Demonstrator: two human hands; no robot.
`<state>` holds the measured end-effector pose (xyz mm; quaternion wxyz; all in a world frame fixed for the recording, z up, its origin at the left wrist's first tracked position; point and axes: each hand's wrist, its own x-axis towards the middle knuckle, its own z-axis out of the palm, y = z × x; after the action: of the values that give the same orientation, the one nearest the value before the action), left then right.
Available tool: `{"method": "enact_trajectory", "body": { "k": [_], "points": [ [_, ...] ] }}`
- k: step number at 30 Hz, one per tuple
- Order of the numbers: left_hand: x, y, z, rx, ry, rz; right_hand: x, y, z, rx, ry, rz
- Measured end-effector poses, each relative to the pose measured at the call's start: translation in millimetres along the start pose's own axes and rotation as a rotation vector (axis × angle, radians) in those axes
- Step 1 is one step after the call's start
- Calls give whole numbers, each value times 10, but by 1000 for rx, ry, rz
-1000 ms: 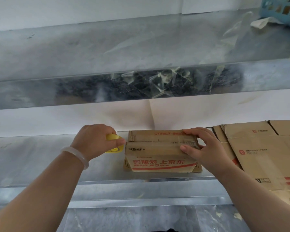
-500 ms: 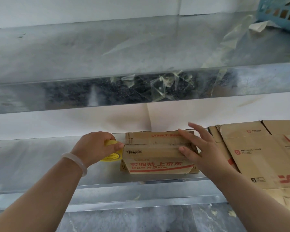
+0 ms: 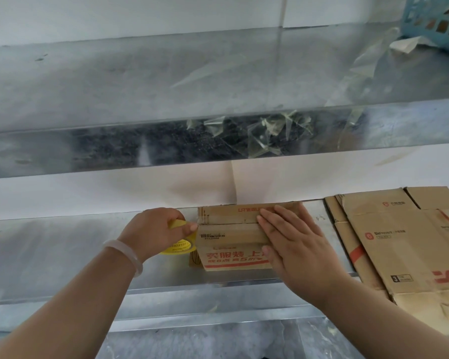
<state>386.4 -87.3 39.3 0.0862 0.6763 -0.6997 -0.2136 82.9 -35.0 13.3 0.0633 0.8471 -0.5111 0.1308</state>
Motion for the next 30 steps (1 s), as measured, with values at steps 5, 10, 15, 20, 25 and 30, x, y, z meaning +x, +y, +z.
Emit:
{"method": "enact_trajectory", "body": {
  "k": [5, 10, 15, 20, 25, 30],
  "points": [
    [-7, -6, 6, -12, -10, 9, 168, -307, 15, -17, -44, -125],
    [1, -13, 7, -3, 7, 28, 430, -656, 20, 59, -93, -128],
    [-3, -74, 75, -119, 16, 46, 452, -642, 64, 66, -121, -110],
    [-88, -200, 36, -393, -37, 155, 439, -624, 65, 80, -115, -102],
    [-101, -309, -21, -241, 28, 298, 422, -603, 45, 97, -136, -95],
    [-30, -323, -25, 74, -82, 322, 417, -600, 39, 111, -144, -84]
  ]
}}
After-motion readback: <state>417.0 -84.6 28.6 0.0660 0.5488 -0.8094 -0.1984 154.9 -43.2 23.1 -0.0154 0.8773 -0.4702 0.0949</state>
